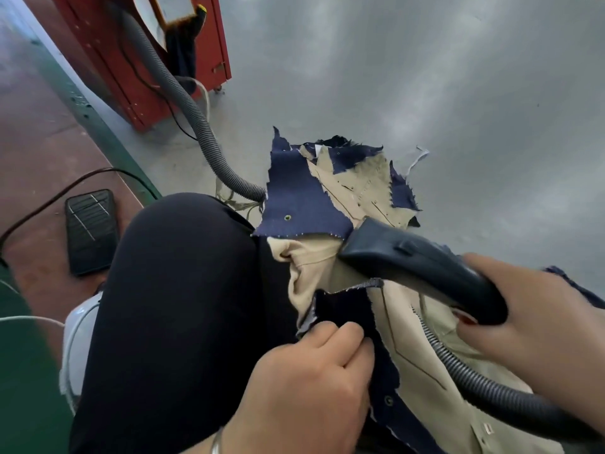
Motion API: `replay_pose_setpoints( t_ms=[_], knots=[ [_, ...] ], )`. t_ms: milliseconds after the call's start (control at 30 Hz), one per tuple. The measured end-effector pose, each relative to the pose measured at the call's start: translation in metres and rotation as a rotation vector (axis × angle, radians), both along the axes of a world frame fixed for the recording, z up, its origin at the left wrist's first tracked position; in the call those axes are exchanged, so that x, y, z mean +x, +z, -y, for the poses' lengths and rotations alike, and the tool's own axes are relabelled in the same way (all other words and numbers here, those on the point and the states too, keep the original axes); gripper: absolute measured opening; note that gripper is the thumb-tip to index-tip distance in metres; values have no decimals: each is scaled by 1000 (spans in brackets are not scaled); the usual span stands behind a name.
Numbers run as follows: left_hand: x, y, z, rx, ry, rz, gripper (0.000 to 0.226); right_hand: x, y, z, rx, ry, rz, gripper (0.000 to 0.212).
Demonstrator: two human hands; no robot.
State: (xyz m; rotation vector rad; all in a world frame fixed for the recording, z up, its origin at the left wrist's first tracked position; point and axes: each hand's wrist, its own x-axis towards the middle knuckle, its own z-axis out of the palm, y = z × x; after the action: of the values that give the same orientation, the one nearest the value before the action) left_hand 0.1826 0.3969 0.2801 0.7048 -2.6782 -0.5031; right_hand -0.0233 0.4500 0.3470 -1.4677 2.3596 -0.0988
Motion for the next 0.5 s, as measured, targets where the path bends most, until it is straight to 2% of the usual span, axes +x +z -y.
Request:
replay_pose_setpoints(
  t_ms=[67,167,267,400,433,500],
  knots=[
    [-1,2,-1,17,13,7,16,-3,-4,15,-92,-24,-25,28],
    [-1,5,-3,104,25,52,35,-20,-10,40,-217,-156,20,26],
    [-2,5,-3,101,7,130,56,-38,-8,46,-318,-233,38,25],
    [-7,2,-5,-1,-1,147,35,-62,-13,35,-352,-294,88,38],
    [-9,1,-5,0,-8,138,34,-78,-18,32,-362,-359,104,37],
    [-11,1,-3,-24,-2,117,24,-115,-24,18,-331,-541,197,21]
  ],
)
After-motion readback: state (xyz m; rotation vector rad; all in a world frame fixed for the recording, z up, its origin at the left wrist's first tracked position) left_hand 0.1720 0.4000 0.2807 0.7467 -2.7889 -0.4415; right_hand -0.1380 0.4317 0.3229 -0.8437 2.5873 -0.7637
